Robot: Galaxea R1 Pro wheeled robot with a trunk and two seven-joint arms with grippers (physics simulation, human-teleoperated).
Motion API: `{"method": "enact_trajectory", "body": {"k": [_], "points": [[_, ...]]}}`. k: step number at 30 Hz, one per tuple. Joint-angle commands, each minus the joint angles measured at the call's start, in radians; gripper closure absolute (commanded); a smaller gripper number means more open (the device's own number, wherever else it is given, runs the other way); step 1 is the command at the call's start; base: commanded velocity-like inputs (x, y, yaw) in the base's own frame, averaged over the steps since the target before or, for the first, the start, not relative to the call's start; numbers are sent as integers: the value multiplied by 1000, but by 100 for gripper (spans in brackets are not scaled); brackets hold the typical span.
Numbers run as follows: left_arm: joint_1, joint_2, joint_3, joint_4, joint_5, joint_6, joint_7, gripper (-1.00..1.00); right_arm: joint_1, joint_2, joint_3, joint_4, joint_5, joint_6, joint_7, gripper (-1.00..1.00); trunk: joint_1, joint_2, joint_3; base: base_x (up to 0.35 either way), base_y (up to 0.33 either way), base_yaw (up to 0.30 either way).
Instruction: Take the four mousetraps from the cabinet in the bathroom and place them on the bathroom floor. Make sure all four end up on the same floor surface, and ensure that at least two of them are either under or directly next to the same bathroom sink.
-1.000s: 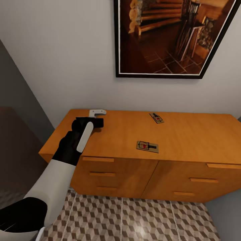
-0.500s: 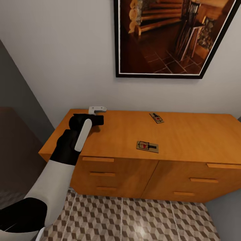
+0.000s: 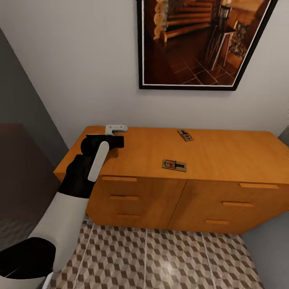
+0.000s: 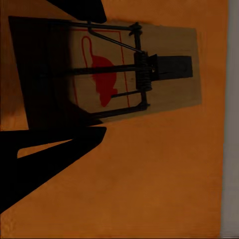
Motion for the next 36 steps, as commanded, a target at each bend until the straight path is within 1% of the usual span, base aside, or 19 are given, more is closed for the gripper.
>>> {"method": "enact_trajectory", "body": {"k": [1,23,36], "points": [[-1,0,-1,-1,7,3,9,100,-1,0,6,1,-3,-3,-2,100,-1,0,-1,-327,0,0],[-1,2,-1,10,7,3,9,100,-1,0,6,1,-3,-3,-2,100,-1,0,-1,-332,0,0],[-1,2,-1,41,7,2,8,100,-1,-1,6,1,-3,-3,-1,100,-1,0,-1,-332,0,0]]}}
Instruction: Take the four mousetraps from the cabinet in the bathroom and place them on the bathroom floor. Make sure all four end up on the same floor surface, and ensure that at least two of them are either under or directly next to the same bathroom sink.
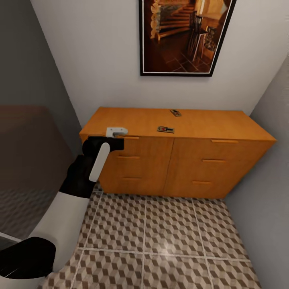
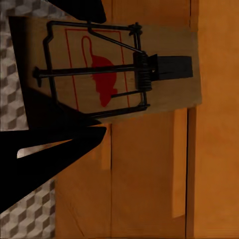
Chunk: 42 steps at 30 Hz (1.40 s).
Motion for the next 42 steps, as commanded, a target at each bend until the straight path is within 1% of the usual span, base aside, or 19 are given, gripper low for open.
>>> {"method": "enact_trajectory", "body": {"k": [1,11,15,17,19,23,26,27,28,29,30,32,34,35,36,37,39,40,42], "points": [[-1,0,-1,5,7,3,9,100,-1,0,6,1,-3,-3,-3,100,-1,0,-1,-332,0,0],[0,0,-1,41,7,0,8,100,-1,0,6,1,-3,-3,-3,100,-1,0,-1,-333,0,0],[1,0,-1,84,7,-2,7,100,-1,0,6,1,-3,-3,-3,100,-1,0,-1,-326,0,0],[1,0,-1,114,7,-4,5,100,-1,-1,6,1,-3,-3,-3,100,-1,0,-1,-294,0,0],[11,0,-1,175,7,-12,5,100,-1,-1,6,1,-3,-4,-3,100,-1,0,-1,-130,0,0],[23,-2,-6,263,8,-72,3,100,-1,-1,5,0,-3,-5,-3,100,-1,0,-1,-39,0,0],[40,-4,-46,359,9,-155,-12,100,-1,-3,5,0,-2,-6,-3,100,-1,0,-1,-9,0,0],[49,-5,-71,414,9,-205,-29,100,-1,-4,4,-1,-1,-6,-3,100,-1,0,-1,-3,0,0],[58,-5,-85,459,9,-247,-40,100,-1,-4,4,-2,0,-7,-3,100,-1,0,-1,-2,0,0],[67,-5,-95,504,9,-288,-48,100,-1,-5,4,-2,0,-7,-3,100,-1,0,-1,-1,0,0],[71,-6,-99,526,9,-310,-51,100,-1,-5,4,-3,0,-8,-3,100,-1,0,-1,0,0,0],[86,-6,-115,618,9,-396,-60,100,-1,-6,4,-4,0,-18,-3,100,-1,0,-1,0,0,0],[104,-11,-137,714,9,-485,-78,100,-1,-7,4,-9,1,-55,-3,100,-1,0,-1,0,0,0],[108,-13,-142,738,9,-508,-86,100,-1,-8,4,-11,1,-70,-3,100,-1,0,-1,0,0,0],[117,-17,-154,787,9,-557,-106,100,-1,-11,4,-16,2,-103,-3,100,-1,0,-1,0,0,0],[130,-22,-172,860,9,-638,-137,100,-1,-16,4,-24,3,-155,-3,100,-1,0,-1,0,0,0],[149,-26,-191,953,9,-748,-163,100,-1,-20,3,-40,3,-212,-4,100,-1,0,-1,0,0,0],[154,-27,-194,974,9,-771,-167,100,-1,-21,3,-44,3,-222,-4,100,-1,0,-1,0,0,0],[178,-28,-202,1057,8,-845,-176,100,-1,-22,3,-77,3,-251,-6,100,-1,0,-1,0,0,0]]}}
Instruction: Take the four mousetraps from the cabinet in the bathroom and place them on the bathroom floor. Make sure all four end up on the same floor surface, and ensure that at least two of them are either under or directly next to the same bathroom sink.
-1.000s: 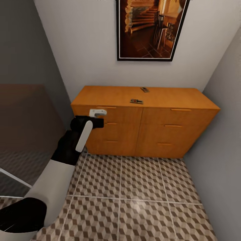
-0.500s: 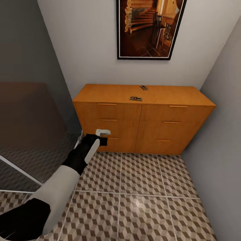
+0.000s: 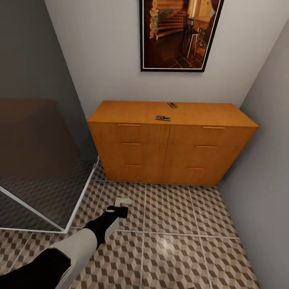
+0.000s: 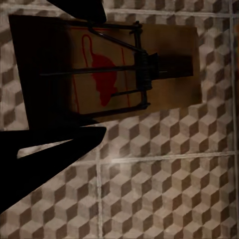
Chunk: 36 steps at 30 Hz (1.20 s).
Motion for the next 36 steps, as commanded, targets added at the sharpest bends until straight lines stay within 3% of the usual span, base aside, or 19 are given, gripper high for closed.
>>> {"method": "enact_trajectory", "body": {"k": [1,6,11,15,18,25,28,36], "points": [[13,0,-12,35,4,-23,5,100,0,0,5,-26,-2,-10,-3,100,0,0,-1,0,0,0],[99,4,-16,140,2,-119,0,100,0,-1,4,-176,-1,-2,-9,100,0,0,-1,0,0,0],[178,24,-16,214,-3,-201,-1,100,0,-1,3,-297,-1,113,-11,100,0,0,-1,0,0,0],[204,43,-17,287,-8,-374,-1,100,0,-4,3,-373,0,165,-11,100,0,0,-1,0,0,0],[259,77,-18,304,-9,-516,-1,100,0,-5,3,-409,0,177,-10,100,0,0,-1,0,0,0],[350,110,-18,308,-8,-708,-1,100,0,-12,3,-458,0,182,-8,100,0,0,-1,0,0,0],[400,123,-18,308,-8,-798,-1,100,0,-35,4,-477,-1,179,-1,100,0,0,-1,0,0,0],[420,128,-16,306,-7,-821,1,100,0,-40,8,-477,-2,105,-1,100,0,0,-1,0,0,0]]}}
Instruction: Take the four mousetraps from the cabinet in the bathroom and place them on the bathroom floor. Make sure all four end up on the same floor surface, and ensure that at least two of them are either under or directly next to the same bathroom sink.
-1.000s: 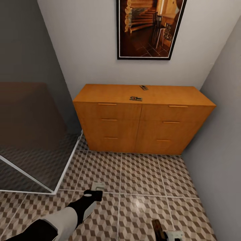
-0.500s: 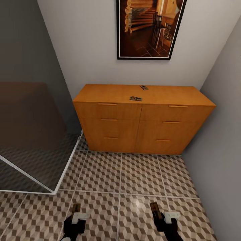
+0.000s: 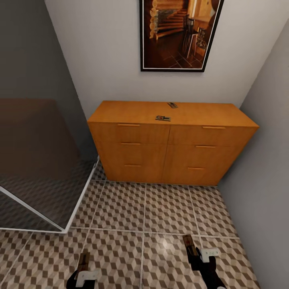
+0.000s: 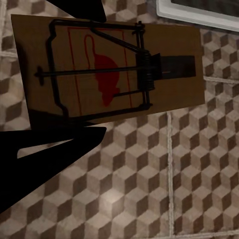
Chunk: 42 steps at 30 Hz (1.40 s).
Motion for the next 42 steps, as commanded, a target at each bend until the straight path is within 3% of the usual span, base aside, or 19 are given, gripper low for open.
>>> {"method": "enact_trajectory", "body": {"k": [1,42], "points": [[-1,-1,-8,3,0,-4,8,100,-1,-1,5,2,-2,-7,-3,100,0,0,-1,0,0,0],[0,-6,-8,3,1,5,14,100,-1,-4,1,21,-3,-20,-14,100,0,0,-1,0,0,0]]}}
